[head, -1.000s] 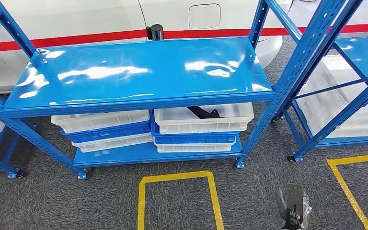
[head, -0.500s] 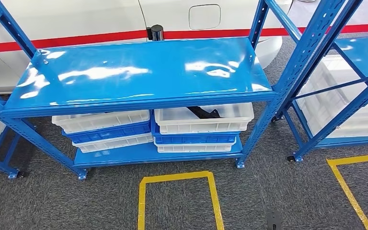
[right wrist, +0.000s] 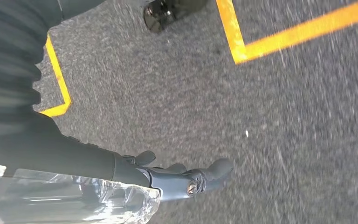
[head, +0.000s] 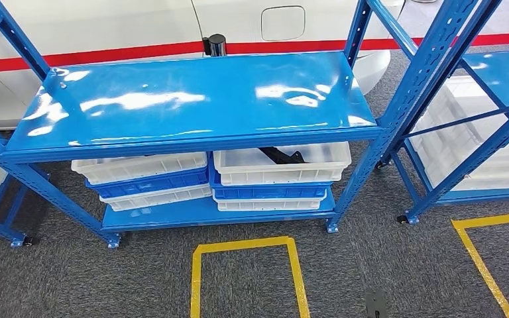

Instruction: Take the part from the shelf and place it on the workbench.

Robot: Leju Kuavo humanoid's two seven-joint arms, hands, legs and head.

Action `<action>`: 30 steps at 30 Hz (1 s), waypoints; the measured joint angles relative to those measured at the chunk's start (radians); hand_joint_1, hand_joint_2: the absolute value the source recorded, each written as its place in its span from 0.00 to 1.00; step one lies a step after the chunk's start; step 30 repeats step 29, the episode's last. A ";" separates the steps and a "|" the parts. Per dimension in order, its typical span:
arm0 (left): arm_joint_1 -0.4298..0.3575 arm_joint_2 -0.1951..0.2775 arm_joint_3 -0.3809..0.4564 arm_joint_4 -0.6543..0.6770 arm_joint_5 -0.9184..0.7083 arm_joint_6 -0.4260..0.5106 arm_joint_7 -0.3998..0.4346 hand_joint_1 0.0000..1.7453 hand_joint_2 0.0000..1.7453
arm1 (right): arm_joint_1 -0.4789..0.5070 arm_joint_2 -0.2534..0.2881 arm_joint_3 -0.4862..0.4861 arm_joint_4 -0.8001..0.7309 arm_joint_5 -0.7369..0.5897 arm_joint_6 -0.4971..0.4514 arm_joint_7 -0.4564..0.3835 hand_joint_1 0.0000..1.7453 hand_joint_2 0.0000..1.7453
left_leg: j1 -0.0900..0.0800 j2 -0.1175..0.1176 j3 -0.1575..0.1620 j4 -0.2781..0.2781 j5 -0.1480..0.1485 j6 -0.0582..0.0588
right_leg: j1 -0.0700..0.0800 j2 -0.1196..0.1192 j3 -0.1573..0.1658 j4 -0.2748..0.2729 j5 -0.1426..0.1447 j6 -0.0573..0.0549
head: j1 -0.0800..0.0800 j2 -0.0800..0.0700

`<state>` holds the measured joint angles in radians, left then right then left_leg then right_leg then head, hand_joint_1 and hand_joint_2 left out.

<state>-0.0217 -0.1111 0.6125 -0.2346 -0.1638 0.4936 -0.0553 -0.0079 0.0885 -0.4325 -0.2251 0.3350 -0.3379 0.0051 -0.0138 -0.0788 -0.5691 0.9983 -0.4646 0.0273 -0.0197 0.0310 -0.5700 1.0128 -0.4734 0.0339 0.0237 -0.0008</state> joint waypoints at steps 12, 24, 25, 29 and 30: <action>0.077 0.045 -0.259 -0.061 0.074 -0.222 0.023 0.00 0.00 | 0.072 -0.038 0.182 -0.060 -0.151 0.152 -0.002 0.00 0.00 | 0.000 0.000 0.000 0.000 0.000 0.000 | 0.000 0.000 0.000 0.000 0.000 0.000 | 0.000 0.000; 0.150 0.087 -0.503 -0.119 0.148 -0.444 0.045 0.00 0.00 | 0.138 -0.071 0.353 -0.119 -0.302 0.304 -0.003 0.00 0.00 | 0.000 0.000 0.000 0.000 -0.001 0.000 | 0.000 0.000 0.000 0.000 0.000 0.000 | 0.000 0.000; 0.154 0.089 -0.517 -0.122 0.153 -0.460 0.047 0.00 0.00 | 0.142 -0.073 0.363 -0.122 -0.313 0.315 -0.004 0.00 0.00 | 0.000 0.000 0.000 0.000 -0.001 0.000 | 0.000 0.000 0.000 0.000 0.000 0.000 | 0.000 0.000; 0.162 0.095 -0.551 -0.130 0.163 -0.486 0.051 0.00 0.00 | 0.149 -0.077 0.386 -0.130 -0.328 0.331 -0.004 0.00 0.00 | 0.000 0.000 0.000 0.000 -0.001 0.000 | 0.000 0.000 0.000 0.000 0.000 0.000 | 0.000 0.000; 0.162 0.095 -0.551 -0.130 0.163 -0.486 0.051 0.00 0.00 | 0.149 -0.077 0.386 -0.130 -0.328 0.331 -0.004 0.00 0.00 | 0.000 0.000 0.000 0.000 -0.001 0.000 | 0.000 0.000 0.000 0.000 0.000 0.000 | 0.000 0.000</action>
